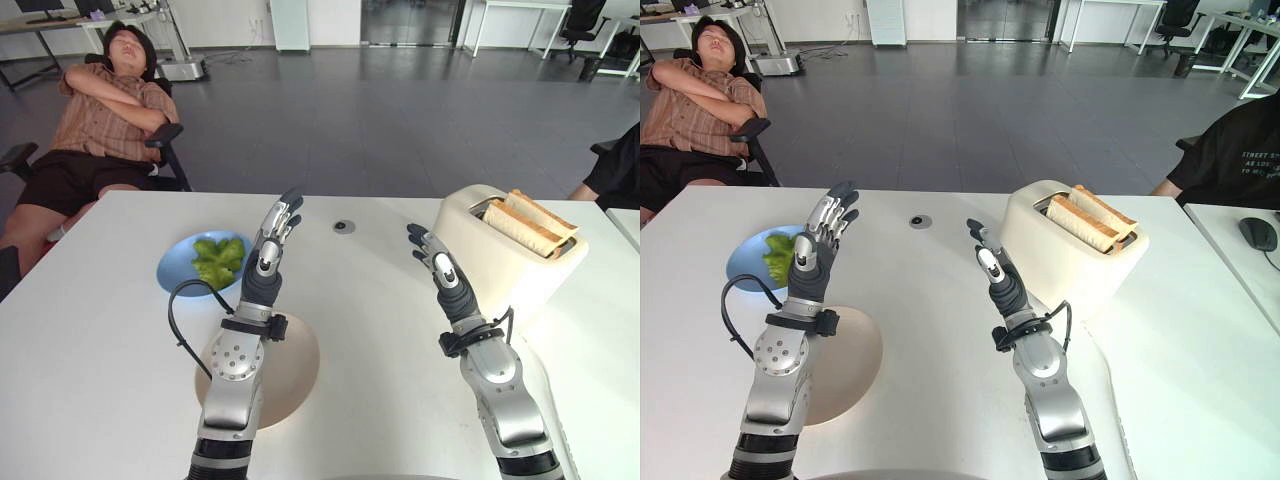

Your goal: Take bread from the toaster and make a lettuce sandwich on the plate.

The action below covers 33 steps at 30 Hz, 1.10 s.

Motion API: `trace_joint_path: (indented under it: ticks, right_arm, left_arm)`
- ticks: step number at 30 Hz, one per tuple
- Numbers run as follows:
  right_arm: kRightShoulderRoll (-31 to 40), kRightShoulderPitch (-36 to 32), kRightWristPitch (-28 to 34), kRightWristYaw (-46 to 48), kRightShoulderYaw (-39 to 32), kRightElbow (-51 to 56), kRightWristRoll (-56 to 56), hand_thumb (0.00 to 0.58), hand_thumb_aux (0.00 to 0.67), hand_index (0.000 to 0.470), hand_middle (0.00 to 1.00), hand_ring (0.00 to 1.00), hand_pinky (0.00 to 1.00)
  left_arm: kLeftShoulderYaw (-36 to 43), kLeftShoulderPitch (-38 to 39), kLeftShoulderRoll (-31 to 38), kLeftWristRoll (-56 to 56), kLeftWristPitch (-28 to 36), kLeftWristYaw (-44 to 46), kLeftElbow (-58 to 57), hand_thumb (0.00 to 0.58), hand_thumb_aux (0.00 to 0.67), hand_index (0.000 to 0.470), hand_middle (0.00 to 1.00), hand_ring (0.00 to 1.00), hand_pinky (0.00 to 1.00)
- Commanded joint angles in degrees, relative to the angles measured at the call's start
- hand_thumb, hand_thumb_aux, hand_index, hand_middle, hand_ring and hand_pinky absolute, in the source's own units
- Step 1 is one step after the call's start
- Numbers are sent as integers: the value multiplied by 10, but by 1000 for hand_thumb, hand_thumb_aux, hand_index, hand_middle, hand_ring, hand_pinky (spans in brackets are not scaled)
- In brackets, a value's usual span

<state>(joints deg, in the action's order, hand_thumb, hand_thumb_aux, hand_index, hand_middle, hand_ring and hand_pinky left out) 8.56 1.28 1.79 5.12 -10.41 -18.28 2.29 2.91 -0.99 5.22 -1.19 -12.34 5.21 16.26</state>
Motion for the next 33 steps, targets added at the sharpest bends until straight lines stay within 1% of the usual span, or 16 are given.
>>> trace_joint_path:
  ticks: [1, 7, 13, 14, 18, 20, 23, 25, 27, 29, 31, 33]
  right_arm:
    - [-6, -5, 9, 14, 13, 4, -17, 0, 0, 0, 0, 0, 0]
    - [-5, -4, 2, 25, 13, -3, -9, 0, 0, 0, 0, 0, 0]
    - [2, 0, -18, 29, 16, -11, 2, 0, 0, 0, 0, 0, 0]
    - [6, -3, -22, 32, 19, -13, 4, 0, 0, 0, 0, 0, 0]
    - [31, -35, -30, 37, 49, -28, 11, 0, 0, 0, 0, 0, 0]
    - [70, -76, -30, 43, 82, -29, 29, 0, 0, 0, 0, 0, 0]
    - [152, -161, -15, 58, 153, -12, 43, 0, 0, 0, 0, 0, 0]
    - [224, -221, -5, 71, 197, 32, 56, 0, 0, 0, 0, 0, 0]
    - [310, -270, -23, 80, 219, 116, 95, 0, 0, 0, 0, 0, 0]
    - [378, -299, -51, 71, 220, 209, 139, 0, 0, 0, 0, 0, 0]
    - [440, -325, -89, 37, 191, 322, 209, 0, 0, 0, 0, 0, 0]
    - [477, -350, -121, 2, 150, 426, 271, 0, 0, 0, 0, 0, 0]
  left_arm:
    - [2, -1, -8, -2, -4, 1, -10, 0, 0, 0, 0, 0, 0]
    - [-6, -2, -3, -6, -11, 10, -14, 0, 0, 0, 0, 0, 0]
    - [-9, 7, 44, 1, 43, 52, -14, 0, 0, 0, 0, 0, 0]
    - [-15, 3, 52, 3, 48, 54, -12, 0, 0, 0, 0, 0, 0]
    - [-69, -22, 65, -10, 30, 37, -3, 0, 0, 0, 0, 0, 0]
    - [-85, -28, 74, -11, 32, 39, -6, 0, 0, 0, 0, 0, 0]
    - [-90, -29, 79, -13, 32, 41, -5, 0, 0, 0, 0, 0, 0]
    - [-88, -26, 78, -10, 31, 42, -3, 0, 0, 0, 0, 0, 0]
    - [-85, -22, 79, -2, 29, 42, 0, 0, 0, 0, 0, 0, 0]
    - [-84, -20, 80, -1, 28, 43, 2, 0, 0, 0, 0, 0, 0]
    - [-85, -21, 81, -1, 28, 44, 2, 0, 0, 0, 0, 0, 0]
    - [-86, -22, 82, 0, 29, 45, 2, 0, 0, 0, 0, 0, 0]
